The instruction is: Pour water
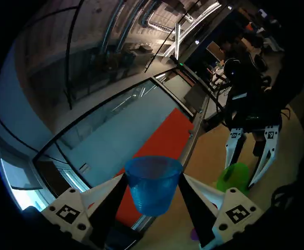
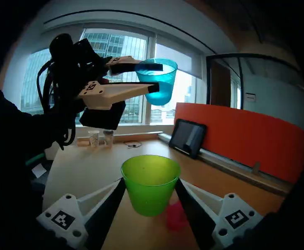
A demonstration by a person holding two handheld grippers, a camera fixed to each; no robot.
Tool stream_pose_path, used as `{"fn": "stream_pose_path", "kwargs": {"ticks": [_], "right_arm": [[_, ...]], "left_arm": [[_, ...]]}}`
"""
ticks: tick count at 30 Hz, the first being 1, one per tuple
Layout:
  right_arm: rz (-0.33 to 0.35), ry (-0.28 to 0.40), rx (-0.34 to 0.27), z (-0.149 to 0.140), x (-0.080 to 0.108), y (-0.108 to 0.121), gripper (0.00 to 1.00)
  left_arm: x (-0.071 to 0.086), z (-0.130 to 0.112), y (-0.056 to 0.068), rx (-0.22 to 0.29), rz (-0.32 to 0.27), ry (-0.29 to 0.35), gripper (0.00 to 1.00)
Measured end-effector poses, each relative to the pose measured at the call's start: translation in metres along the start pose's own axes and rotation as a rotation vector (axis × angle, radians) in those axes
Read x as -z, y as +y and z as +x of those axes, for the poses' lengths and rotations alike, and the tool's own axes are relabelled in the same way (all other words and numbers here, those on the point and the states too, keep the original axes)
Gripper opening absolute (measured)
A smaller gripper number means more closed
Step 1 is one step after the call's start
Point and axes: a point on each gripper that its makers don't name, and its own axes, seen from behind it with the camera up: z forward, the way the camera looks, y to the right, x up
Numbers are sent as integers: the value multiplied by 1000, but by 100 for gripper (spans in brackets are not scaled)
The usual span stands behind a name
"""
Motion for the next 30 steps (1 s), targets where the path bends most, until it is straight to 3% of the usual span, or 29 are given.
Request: {"fn": "stream_pose_path", "kwargs": {"ticks": [30], "right_arm": [[10,9,-4,0,-6,-3,88]], "left_arm": [[-8,22,-8,-243,36,18,85]]}}
